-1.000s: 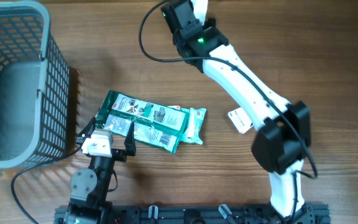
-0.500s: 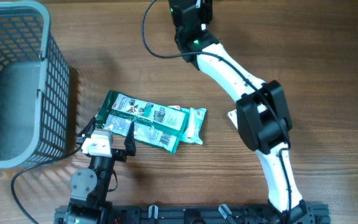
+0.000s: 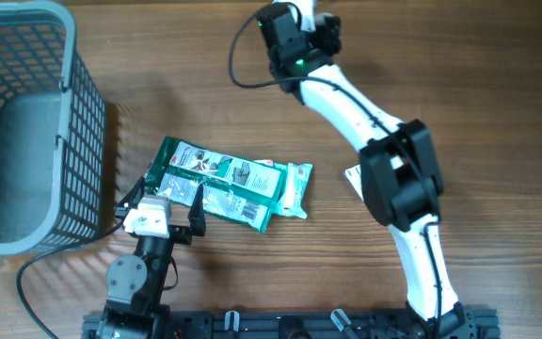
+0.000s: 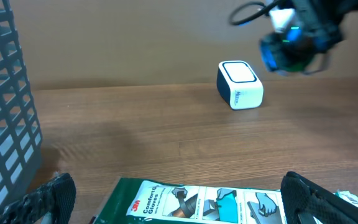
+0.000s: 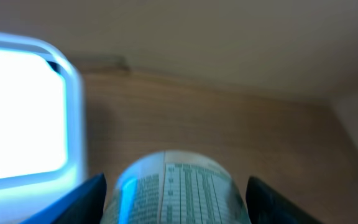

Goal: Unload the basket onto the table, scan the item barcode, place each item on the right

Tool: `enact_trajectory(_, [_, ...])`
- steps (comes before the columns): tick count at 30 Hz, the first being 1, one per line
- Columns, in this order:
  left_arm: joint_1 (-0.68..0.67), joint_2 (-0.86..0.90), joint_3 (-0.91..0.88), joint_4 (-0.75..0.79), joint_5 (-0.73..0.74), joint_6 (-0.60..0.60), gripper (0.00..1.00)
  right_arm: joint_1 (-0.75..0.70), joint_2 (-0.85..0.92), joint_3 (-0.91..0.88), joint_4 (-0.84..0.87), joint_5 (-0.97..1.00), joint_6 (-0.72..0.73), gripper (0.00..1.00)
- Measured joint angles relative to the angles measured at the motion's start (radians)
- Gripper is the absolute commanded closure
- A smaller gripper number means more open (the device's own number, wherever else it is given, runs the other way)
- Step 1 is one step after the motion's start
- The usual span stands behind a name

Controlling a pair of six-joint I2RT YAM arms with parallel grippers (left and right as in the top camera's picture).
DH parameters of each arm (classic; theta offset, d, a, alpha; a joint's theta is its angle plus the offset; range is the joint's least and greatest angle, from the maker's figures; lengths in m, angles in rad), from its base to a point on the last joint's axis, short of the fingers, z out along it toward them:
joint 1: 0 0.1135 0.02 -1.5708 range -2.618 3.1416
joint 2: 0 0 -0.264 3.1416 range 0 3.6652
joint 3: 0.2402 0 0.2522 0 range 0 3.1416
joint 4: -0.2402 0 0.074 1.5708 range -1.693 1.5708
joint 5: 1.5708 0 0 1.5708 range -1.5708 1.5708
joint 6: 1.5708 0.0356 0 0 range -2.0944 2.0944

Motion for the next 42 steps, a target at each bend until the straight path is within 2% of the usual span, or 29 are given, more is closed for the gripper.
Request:
enact_trajectory(1, [0.000, 0.000, 0.000, -0.001, 0.000, 0.000, 0.00, -0.040, -0.044, -0.002, -0.144, -0.018, 0.098, 0.31])
enact_trajectory(4, [0.000, 0.000, 0.000, -0.001, 0.000, 0.000, 0.00, -0.167, -0.142, 0.006, -0.412, -0.164, 0.304, 0.31])
enact_trajectory(7, [0.000, 0.000, 0.000, -0.001, 0.000, 0.000, 0.00, -0.423, -0.185, 0.010, -0.578, -0.416, 0.456, 0.27])
enact_trajectory(9, [0.000, 0.000, 0.000, -0.001, 0.000, 0.000, 0.00, -0.615, -0.177, 0.008, -0.635, -0.534, 0.496, 0.24])
enact_trajectory(13, [0.000, 0.000, 0.000, -0.001, 0.000, 0.000, 0.00, -0.884, -0.158, 0.002, -0.649, -0.623, 0.513, 0.24])
enact_trajectory(14, [0.000, 0.000, 0.000, -0.001, 0.000, 0.000, 0.00, -0.952, -0.140, -0.001, -0.646, -0.633, 0.509, 0.27])
enact_trajectory(16, [0.000, 0.000, 0.000, -0.001, 0.000, 0.000, 0.00, -1.040, -0.109, -0.004, -0.646, -0.648, 0.499, 0.29])
enact_trajectory(19, [0.000, 0.000, 0.000, -0.001, 0.000, 0.000, 0.00, -1.148, -0.069, -0.008, -0.647, -0.669, 0.451, 0.24])
enact_trajectory(25, [0.000, 0.000, 0.000, -0.001, 0.000, 0.000, 0.00, -1.169, -0.063, -0.015, -0.630, -0.700, 0.425, 0.13])
enact_trajectory(33, [0.000, 0.000, 0.000, -0.001, 0.000, 0.000, 0.00, -1.154, -0.063, -0.015, -0.631, -0.711, 0.422, 0.08])
enact_trajectory(36, [0.000, 0.000, 0.000, -0.001, 0.000, 0.000, 0.00, -1.154, -0.063, -0.015, -0.616, -0.712, 0.420, 0.01])
enact_trajectory(42, [0.000, 0.000, 0.000, -0.001, 0.000, 0.000, 0.00, -1.154, -0.063, -0.015, -0.522, -0.816, 0.419, 0.00])
